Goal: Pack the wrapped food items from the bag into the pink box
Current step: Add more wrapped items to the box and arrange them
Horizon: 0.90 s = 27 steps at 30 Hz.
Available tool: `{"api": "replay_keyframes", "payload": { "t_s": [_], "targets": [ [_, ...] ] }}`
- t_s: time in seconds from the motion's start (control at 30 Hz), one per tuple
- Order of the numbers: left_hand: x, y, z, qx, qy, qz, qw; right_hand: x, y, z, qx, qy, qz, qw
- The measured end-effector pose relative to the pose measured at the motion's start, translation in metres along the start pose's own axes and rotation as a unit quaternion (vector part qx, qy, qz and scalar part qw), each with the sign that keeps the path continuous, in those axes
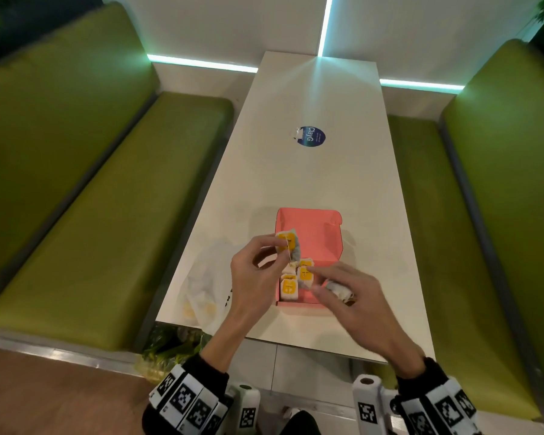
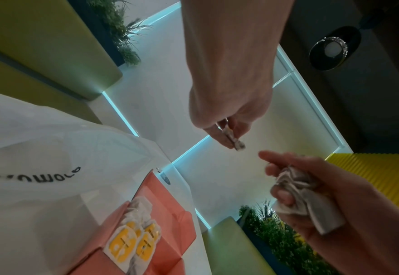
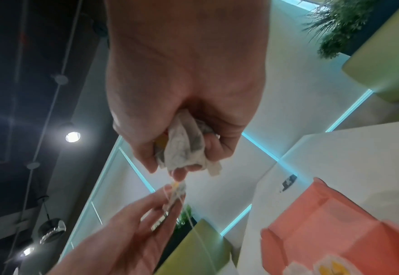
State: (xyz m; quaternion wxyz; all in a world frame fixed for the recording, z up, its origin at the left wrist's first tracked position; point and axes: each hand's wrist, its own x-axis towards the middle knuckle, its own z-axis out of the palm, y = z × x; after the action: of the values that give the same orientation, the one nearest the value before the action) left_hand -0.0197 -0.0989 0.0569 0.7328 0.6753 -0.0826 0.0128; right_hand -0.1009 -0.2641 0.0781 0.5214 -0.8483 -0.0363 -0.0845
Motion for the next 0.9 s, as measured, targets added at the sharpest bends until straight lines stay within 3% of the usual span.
{"api": "replay_keyframes", "payload": {
  "t_s": [0.13,0.33,0.53,0.7,0.8,0.9],
  "targets": [
    [-0.002,-0.003,0.001,-0.003,-0.061,0.012,0.998,0.029,-0.014,-0.021,-0.009,0.058,0.003,0.998],
    [-0.006,-0.010,0.006,0.003,-0.120,0.010,0.993,0.063,-0.014,-0.026,-0.157,-0.051,0.010,0.986],
    [-0.005,-0.012,0.002,0.003,-0.164,-0.019,0.986,0.064,-0.010,-0.028,-0.208,-0.104,0.004,0.973],
    [0.005,-0.017,0.008,0.102,-0.207,0.008,0.973,0.069,-0.019,-0.034,-0.272,-0.151,0.017,0.950],
    [0.004,-0.019,0.012,0.104,-0.210,-0.001,0.972,0.073,-0.028,-0.041,-0.323,-0.162,0.013,0.932],
    [0.002,-0.021,0.012,0.091,-0.212,-0.009,0.973,0.075,-0.032,-0.047,-0.325,-0.134,0.005,0.936]
  ]
}}
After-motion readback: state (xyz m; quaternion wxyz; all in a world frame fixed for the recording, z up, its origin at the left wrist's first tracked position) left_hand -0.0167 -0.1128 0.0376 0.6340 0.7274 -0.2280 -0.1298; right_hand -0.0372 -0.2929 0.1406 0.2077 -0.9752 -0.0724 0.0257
